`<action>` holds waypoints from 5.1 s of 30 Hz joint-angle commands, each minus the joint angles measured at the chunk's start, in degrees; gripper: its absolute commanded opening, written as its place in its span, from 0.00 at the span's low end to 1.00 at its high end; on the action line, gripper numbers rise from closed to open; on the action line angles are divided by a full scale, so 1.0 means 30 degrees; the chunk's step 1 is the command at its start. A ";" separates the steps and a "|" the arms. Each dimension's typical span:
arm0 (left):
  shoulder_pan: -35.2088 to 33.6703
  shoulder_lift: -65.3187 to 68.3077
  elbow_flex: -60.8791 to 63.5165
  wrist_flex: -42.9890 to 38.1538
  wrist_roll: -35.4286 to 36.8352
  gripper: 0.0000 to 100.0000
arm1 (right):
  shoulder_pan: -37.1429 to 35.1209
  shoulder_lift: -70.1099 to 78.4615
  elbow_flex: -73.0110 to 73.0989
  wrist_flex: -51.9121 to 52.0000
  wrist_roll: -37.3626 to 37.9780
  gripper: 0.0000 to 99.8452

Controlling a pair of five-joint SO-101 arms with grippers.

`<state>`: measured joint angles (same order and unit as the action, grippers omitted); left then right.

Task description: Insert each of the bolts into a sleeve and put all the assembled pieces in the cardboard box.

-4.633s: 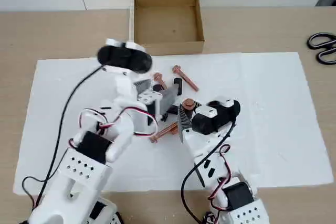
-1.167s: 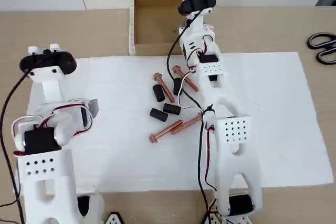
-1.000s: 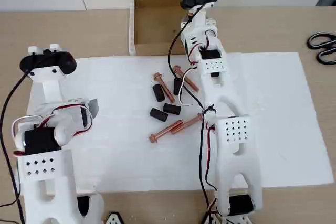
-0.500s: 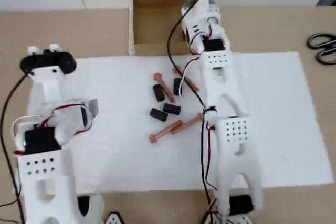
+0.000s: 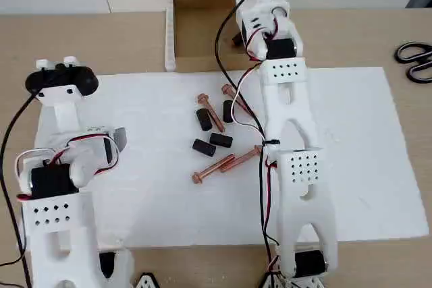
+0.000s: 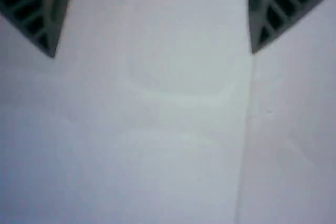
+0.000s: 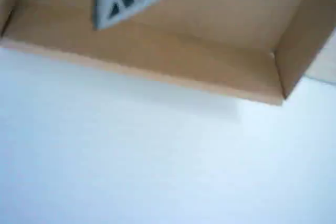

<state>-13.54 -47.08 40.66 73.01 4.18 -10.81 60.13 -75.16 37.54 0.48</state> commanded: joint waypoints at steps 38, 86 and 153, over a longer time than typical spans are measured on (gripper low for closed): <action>0.0029 -0.0440 -0.0073 0.0322 -0.0088 0.23 | 0.0015 -2.0381 1.1663 1.9619 0.0821 0.21; 0.0029 -0.0440 0.1011 0.0293 -0.0088 0.23 | -0.3297 -1.5311 2.1861 1.0828 -0.6623 0.21; 0.0059 -0.0440 0.1568 0.0147 -0.0117 0.23 | -0.3355 -1.0418 2.1861 0.6110 -0.6623 0.04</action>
<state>-13.54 -47.25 45.49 73.71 4.09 -20.66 29.54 -9.23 56.35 -18.95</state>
